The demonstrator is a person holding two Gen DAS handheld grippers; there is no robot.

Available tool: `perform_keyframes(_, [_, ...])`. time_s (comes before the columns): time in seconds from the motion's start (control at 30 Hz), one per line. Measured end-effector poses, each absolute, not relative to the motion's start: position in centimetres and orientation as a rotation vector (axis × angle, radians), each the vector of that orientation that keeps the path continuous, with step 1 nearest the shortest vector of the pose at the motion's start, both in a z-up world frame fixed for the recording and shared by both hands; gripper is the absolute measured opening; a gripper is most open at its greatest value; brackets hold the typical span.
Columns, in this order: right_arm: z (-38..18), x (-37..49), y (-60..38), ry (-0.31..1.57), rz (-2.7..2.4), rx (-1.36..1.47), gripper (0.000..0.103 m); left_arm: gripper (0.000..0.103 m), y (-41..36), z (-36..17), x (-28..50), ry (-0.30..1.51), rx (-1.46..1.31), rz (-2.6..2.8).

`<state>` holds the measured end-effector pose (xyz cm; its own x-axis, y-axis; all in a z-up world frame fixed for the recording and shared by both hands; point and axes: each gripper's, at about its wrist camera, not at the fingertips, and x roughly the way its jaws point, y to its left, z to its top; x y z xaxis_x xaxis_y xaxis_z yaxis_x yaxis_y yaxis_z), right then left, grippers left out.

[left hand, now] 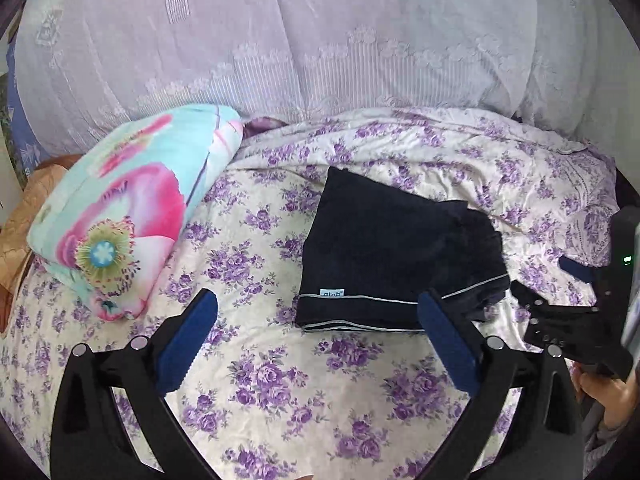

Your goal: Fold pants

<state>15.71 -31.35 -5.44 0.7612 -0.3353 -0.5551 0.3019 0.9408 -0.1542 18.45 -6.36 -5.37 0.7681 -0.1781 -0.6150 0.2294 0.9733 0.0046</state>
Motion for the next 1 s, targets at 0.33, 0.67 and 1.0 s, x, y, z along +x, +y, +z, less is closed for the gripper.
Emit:
perform_keyframes(0.33, [0.6,3.8,-25.6,0.612,-0.278,0.137,0.099,0.098,-7.0,1.4,6.9,0.598,0.13,-0.144])
perform_keyframes(0.67, [3.4,-0.1,-22.5,0.642,-0.336,0.115,0.099,0.098,-5.5,3.1,1.3,0.612,0.146,-0.094])
perform_keyframes(1.0, [4.7,-0.1,-21.5,0.641,-0.329,0.097,0.099,0.098,-4.9,4.5,0.5,0.597,0.123,-0.104])
